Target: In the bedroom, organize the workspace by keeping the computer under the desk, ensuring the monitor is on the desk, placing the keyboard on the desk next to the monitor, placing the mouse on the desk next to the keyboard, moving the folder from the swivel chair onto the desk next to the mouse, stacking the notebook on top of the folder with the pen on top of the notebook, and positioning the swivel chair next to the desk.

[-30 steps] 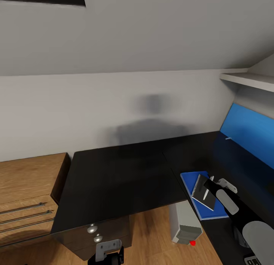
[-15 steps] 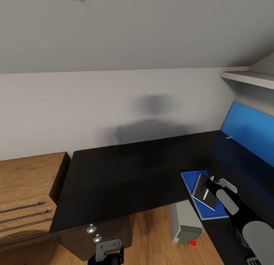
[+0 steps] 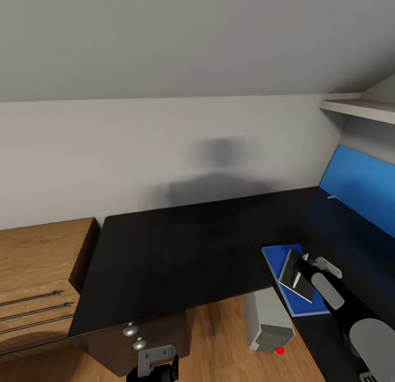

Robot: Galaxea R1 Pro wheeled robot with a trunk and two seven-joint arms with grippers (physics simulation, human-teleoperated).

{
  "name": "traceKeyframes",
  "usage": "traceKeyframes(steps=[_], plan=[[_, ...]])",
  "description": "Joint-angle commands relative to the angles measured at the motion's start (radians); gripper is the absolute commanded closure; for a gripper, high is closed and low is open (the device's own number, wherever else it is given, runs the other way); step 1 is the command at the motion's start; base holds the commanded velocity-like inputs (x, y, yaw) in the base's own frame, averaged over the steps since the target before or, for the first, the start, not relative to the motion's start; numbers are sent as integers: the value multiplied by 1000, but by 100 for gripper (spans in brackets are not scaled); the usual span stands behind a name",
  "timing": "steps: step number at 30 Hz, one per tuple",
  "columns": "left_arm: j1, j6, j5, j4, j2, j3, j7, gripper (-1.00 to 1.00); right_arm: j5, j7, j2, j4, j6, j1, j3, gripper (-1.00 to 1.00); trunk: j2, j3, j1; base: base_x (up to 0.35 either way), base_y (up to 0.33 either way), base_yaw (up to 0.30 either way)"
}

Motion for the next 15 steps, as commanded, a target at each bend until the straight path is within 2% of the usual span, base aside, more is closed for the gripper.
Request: traceKeyframes(steps=[1,11,12,15], plan=[[0,2,8,-2,0,-1,7,-100,-5,-8,-2,-2,2,-1,6,100,-8,-4,4,0,0,0],[0,3,8,-2,0,-1,7,-100,-5,-8,-2,-2,2,-1,6,100,-8,-4,4,0,0,0],[0,3,8,-2,0,-1,7,-100,-5,-8,-2,-2,2,-1,6,-100,-8,-4,4,0,0,0],[0,4,8,-2,0,0,7,-100,-5,-8,-2,-2,2,-1,6,-100,-8,-4,4,0,0,0]])
